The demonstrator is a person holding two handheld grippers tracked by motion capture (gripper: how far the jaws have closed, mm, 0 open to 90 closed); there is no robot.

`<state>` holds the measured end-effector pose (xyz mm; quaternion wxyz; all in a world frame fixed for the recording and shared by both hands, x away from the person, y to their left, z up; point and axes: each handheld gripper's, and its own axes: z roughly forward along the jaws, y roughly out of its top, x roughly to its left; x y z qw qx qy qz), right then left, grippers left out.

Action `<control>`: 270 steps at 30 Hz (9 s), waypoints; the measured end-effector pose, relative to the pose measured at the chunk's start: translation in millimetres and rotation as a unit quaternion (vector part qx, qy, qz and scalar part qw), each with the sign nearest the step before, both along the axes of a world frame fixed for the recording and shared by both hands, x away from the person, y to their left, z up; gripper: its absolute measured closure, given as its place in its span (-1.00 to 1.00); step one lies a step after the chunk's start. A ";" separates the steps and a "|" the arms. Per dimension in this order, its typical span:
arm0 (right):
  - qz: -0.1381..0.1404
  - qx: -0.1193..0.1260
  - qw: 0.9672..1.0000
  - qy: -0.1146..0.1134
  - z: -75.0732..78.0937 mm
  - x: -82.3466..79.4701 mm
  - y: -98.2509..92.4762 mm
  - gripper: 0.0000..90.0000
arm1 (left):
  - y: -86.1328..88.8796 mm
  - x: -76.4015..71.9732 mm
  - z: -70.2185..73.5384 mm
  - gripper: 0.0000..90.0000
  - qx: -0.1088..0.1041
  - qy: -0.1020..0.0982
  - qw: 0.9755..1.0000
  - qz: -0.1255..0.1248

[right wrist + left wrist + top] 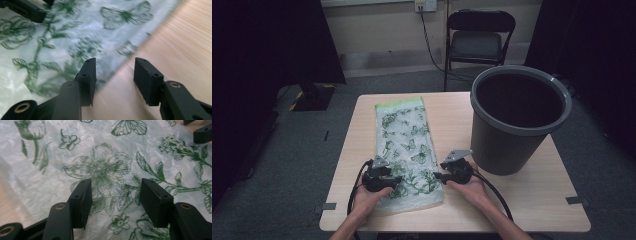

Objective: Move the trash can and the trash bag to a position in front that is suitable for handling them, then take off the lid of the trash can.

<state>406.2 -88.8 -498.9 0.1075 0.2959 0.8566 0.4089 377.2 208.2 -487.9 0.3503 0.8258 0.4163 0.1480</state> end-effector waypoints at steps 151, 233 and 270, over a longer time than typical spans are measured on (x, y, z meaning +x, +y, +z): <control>-0.182 0.046 0.981 -0.050 73.2 37.3 -168.0 0.21 | -76.1 95.8 47.3 -0.08 -0.084 -0.072 0.994 -0.024; -0.129 0.066 0.986 -0.082 220.5 57.8 -140.4 0.11 | -7.7 30.1 -13.1 -0.76 0.011 -0.029 1.000 0.001; 0.009 -0.014 0.999 -0.034 266.4 69.6 -76.7 0.77 | -6.9 31.6 -13.1 -0.76 0.011 -0.032 0.999 -0.006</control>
